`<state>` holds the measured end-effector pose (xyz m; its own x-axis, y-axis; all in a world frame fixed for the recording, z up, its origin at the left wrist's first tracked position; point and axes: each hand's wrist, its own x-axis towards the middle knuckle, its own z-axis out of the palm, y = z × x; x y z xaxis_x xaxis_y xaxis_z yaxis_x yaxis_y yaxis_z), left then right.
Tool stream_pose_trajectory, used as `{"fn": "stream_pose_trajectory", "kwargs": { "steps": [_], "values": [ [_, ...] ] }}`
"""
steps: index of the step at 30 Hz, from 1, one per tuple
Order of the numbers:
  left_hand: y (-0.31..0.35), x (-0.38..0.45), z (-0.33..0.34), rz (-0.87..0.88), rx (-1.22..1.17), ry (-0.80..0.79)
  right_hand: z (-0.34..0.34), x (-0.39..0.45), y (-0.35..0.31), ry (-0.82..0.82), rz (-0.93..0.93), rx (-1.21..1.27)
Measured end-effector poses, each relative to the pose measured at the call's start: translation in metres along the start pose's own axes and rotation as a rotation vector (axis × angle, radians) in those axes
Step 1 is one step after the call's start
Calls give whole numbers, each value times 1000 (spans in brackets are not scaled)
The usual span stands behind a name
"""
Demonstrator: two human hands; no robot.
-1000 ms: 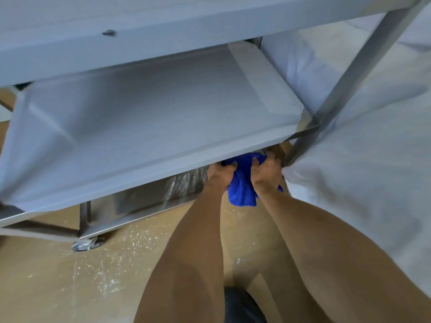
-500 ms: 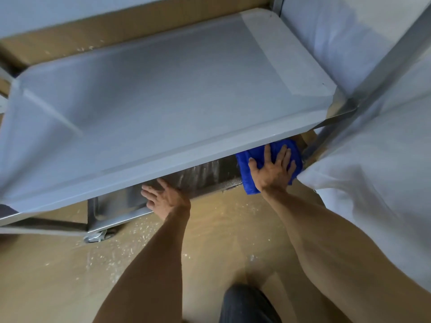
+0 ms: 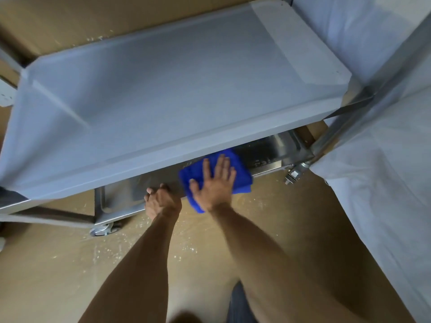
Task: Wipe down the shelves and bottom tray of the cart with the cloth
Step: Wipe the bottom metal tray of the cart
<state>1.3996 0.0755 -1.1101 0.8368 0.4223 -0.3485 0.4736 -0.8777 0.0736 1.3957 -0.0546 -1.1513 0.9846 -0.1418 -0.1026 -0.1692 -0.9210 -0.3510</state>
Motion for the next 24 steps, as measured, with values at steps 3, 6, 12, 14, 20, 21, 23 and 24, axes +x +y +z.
{"fn": "stream_pose_trajectory", "kwargs": {
  "steps": [3,6,12,14,20,21,23,24],
  "values": [
    [-9,1,-9,-43,-37,-31,18,-16,-50,-95,-58,-13],
    [-13,2,-12,-33,0,-81,11,-11,-35,-77,-44,49],
    [-10,-1,-3,44,71,-118,-26,25,96,239,235,55],
    [-9,0,2,52,53,-91,-46,40,150,208,353,46],
    [-7,-1,15,51,37,1,-49,45,182,235,392,4],
    [-8,0,16,57,35,9,-51,39,172,201,382,-2],
    [-11,0,13,71,38,5,-51,28,152,136,327,-17],
    [-12,0,10,78,40,-2,-49,20,139,109,285,-14]
  ]
}}
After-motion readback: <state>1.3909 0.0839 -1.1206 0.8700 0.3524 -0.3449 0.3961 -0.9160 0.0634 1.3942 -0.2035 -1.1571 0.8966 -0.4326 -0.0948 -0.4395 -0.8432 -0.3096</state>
